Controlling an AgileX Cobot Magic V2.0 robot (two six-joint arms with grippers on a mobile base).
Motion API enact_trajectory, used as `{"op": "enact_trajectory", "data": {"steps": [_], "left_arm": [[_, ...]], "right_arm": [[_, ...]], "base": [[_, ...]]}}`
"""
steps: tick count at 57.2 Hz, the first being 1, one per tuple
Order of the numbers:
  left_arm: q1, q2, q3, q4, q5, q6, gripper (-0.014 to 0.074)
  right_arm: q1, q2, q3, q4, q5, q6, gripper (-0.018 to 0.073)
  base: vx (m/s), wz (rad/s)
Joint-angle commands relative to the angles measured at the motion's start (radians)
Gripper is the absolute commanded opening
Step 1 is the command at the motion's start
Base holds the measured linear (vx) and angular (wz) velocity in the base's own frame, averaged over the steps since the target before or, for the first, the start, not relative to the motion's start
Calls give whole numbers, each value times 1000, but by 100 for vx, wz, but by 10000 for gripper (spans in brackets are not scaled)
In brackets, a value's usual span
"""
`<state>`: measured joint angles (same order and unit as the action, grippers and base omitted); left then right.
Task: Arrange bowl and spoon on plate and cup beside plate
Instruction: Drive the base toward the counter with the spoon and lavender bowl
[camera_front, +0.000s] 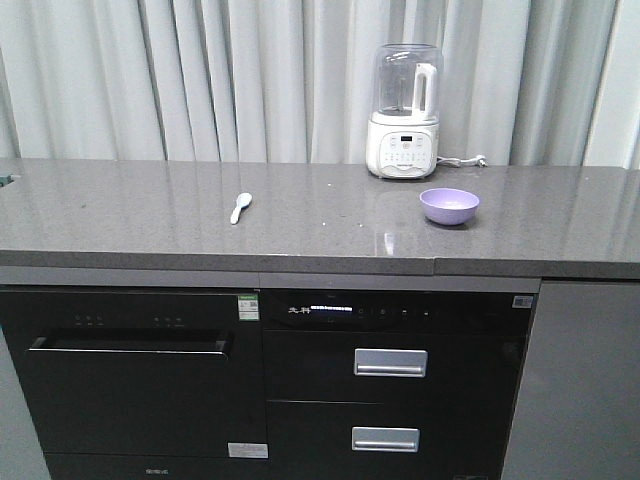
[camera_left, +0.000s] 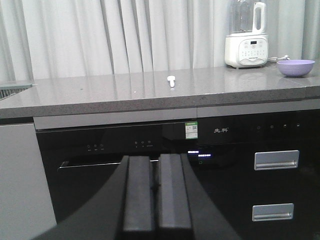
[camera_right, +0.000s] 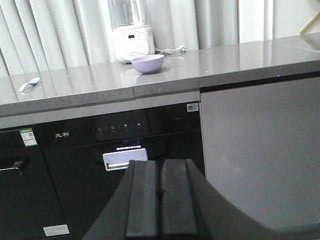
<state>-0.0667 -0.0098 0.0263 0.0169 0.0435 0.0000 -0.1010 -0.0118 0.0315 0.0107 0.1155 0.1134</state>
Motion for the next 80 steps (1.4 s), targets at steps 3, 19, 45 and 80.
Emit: {"op": "enact_trajectory", "data": {"steps": [3,19,45,80], "left_arm": [[2,-7,-26,-2,-82,0,-6],[2,-7,-26,-2,-82,0,-6],[2,-7,-26,-2,-82,0,-6],[2,-7,-26,-2,-82,0,-6]], "right_arm": [[-5,-4,3,-11,-75,-1,-8],[-5,-4,3,-11,-75,-1,-8],[-5,-4,3,-11,-75,-1,-8],[-5,-4,3,-11,-75,-1,-8]], "base": [[0,0],[0,0],[0,0],[13,-5]]}}
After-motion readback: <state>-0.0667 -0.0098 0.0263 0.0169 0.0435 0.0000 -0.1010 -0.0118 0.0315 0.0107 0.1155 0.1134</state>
